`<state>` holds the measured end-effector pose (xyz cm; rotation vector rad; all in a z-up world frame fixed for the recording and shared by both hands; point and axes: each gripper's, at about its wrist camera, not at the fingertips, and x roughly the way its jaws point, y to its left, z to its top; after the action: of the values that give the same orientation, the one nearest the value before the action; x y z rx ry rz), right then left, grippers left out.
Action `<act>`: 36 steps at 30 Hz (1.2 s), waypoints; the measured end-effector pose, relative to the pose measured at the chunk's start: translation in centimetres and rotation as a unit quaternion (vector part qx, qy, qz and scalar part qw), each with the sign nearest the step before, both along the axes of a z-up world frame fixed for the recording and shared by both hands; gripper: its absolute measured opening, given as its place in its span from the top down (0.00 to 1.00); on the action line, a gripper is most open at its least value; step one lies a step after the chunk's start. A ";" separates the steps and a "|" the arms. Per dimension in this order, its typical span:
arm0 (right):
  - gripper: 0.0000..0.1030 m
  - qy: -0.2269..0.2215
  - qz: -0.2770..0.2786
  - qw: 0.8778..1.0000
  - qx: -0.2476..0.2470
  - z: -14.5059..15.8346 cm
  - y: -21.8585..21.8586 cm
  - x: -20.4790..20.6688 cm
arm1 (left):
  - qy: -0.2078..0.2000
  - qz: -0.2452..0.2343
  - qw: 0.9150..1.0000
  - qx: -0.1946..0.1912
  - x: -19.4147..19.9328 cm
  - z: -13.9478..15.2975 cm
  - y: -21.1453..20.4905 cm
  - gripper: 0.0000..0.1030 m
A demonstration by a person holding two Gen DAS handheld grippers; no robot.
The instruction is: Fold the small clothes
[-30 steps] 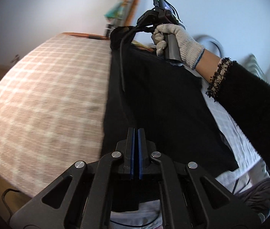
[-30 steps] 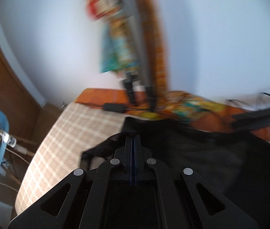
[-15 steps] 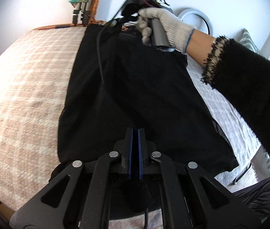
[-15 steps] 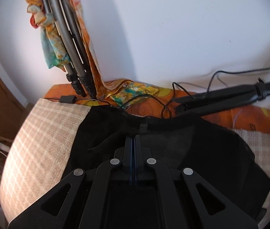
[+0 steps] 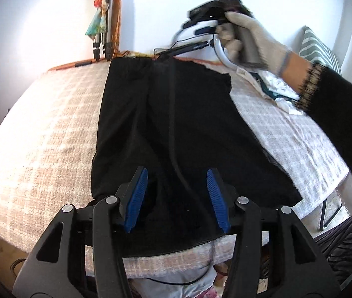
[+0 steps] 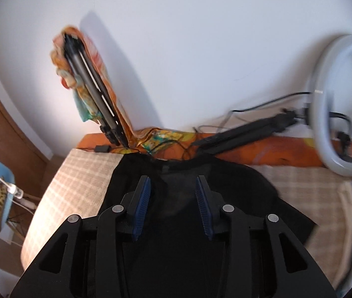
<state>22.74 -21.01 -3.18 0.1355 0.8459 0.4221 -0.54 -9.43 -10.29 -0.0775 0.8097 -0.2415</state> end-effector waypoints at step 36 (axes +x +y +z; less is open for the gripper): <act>0.43 0.072 -0.030 0.996 -0.044 -6.1 -13.7 -7.9 | 0.035 -0.107 0.993 0.039 1.4 -4.4 -14.2 0.51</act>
<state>14.86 -34.75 -9.25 0.1106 0.9981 0.3211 0.87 -23.58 -14.73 0.0751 0.8976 -0.4104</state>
